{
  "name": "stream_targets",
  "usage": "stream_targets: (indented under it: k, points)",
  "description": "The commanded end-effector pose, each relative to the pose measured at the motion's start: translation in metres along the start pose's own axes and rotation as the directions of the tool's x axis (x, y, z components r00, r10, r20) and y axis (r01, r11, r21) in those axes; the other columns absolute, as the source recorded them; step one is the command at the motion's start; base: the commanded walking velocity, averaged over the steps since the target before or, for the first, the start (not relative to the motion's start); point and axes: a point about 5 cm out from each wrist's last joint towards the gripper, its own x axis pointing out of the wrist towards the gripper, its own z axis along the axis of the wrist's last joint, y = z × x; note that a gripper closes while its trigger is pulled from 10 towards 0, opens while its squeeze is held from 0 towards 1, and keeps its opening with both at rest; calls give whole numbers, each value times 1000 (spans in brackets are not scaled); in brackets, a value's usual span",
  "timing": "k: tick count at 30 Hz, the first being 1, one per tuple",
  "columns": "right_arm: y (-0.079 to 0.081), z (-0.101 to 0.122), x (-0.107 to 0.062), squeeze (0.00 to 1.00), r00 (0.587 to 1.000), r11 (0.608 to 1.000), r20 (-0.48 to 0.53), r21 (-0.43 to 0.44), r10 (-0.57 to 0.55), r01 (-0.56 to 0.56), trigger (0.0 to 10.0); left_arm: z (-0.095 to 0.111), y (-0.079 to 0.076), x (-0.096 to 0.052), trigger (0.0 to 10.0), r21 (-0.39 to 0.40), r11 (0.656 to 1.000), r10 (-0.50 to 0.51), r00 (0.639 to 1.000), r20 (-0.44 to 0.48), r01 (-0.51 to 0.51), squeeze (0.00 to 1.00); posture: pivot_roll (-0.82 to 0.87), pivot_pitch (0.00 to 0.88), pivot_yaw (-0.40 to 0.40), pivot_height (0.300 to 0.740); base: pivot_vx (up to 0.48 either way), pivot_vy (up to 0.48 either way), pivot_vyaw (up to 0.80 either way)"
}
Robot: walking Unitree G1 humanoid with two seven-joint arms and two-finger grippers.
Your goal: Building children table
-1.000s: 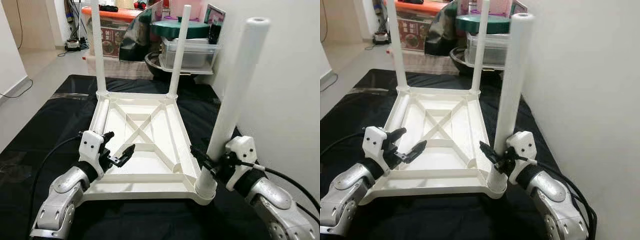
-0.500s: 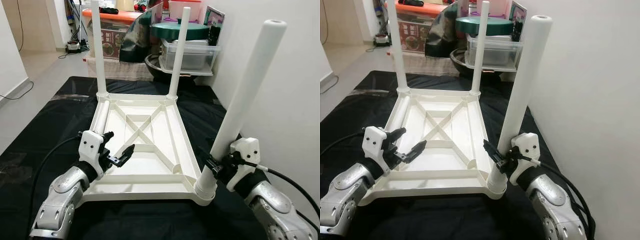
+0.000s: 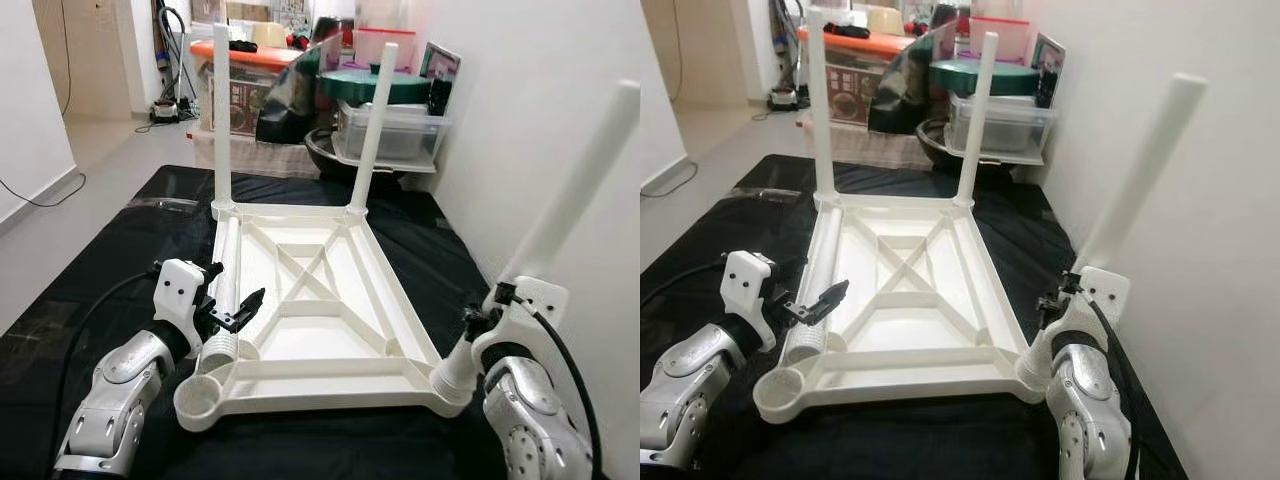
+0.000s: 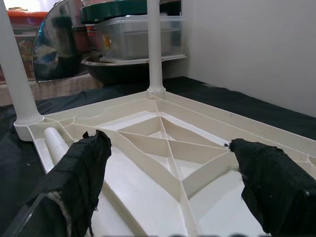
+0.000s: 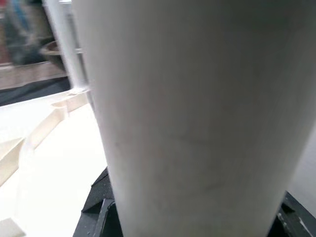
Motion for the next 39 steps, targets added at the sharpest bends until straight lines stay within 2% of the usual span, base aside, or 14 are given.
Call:
stream_targets:
  k: [1,8,9,16,18,23,26,27,28,29,31,34,35,39]
  points:
    - [-13,-33,0,0,973,996,-211,-2,-92,94,10000,-3,2,0,10000,5,1000,1,1000,-21,-1,0,62,0,-95,740,0,0,0]
    - [-7,-31,-1,0,968,994,-229,2,-104,107,10000,-3,2,0,10000,7,1000,0,1000,-24,0,0,62,0,-94,740,0,0,0]
    - [2,-25,-2,1000,980,998,-199,59,-18,30,10000,-4,2,0,10000,8,1000,-2,1000,-27,2,0,65,0,-94,740,0,0,0]
    - [27,12,-4,1000,964,952,-2,161,265,-261,10000,-5,1,0,10000,6,1000,-5,1000,-27,5,0,54,0,-90,740,0,0,0]
    - [39,29,-9,1000,900,884,91,168,427,-437,10000,-5,0,0,10000,4,1000,-7,1000,-27,7,0,51,0,-90,740,0,0,0]
    - [43,38,-13,1000,829,822,137,121,542,-557,10000,-5,0,0,10000,3,1000,-9,1000,-25,9,0,51,0,-90,740,0,0,0]
    - [28,46,1,1000,709,715,98,-38,698,-698,10000,-5,-2,2,10000,-2,1000,-11,1000,-19,11,0,48,0,-95,740,0,0,0]
    - [23,48,5,765,664,669,81,-86,743,-738,10000,-5,-2,2,10000,-3,1000,-11,1000,-18,11,0,50,0,-97,740,0,0,0]
    - [21,49,7,0,630,631,53,-112,775,-767,10000,-5,-2,2,10000,-4,1000,-12,1000,-17,12,0,50,0,-97,740,0,0,0]
    - [21,49,7,0,630,631,53,-112,775,-767,10000,-5,-2,2,10000,-4,1000,-12,1000,-17,12,0,50,0,-97,740,0,0,0]
    - [16,49,11,0,557,552,2,-136,831,-823,10000,-5,-3,3,10000,-6,1000,-14,1000,-16,14,0,50,0,-97,740,0,0,0]
    - [15,47,12,0,522,514,-33,-129,852,-848,10000,-4,-3,3,10000,-6,1000,-15,1000,-15,15,0,57,0,-103,740,0,0,0]
    - [14,42,12,0,466,455,-86,-124,880,-882,10000,-4,-3,3,10000,-7,1000,-15,1000,-14,15,0,63,0,-106,740,0,0,0]
    - [13,32,15,0,415,400,-154,-118,897,-909,10000,-4,-4,3,10000,-7,1000,-14,1000,-12,14,0,68,0,-113,740,0,0,0]
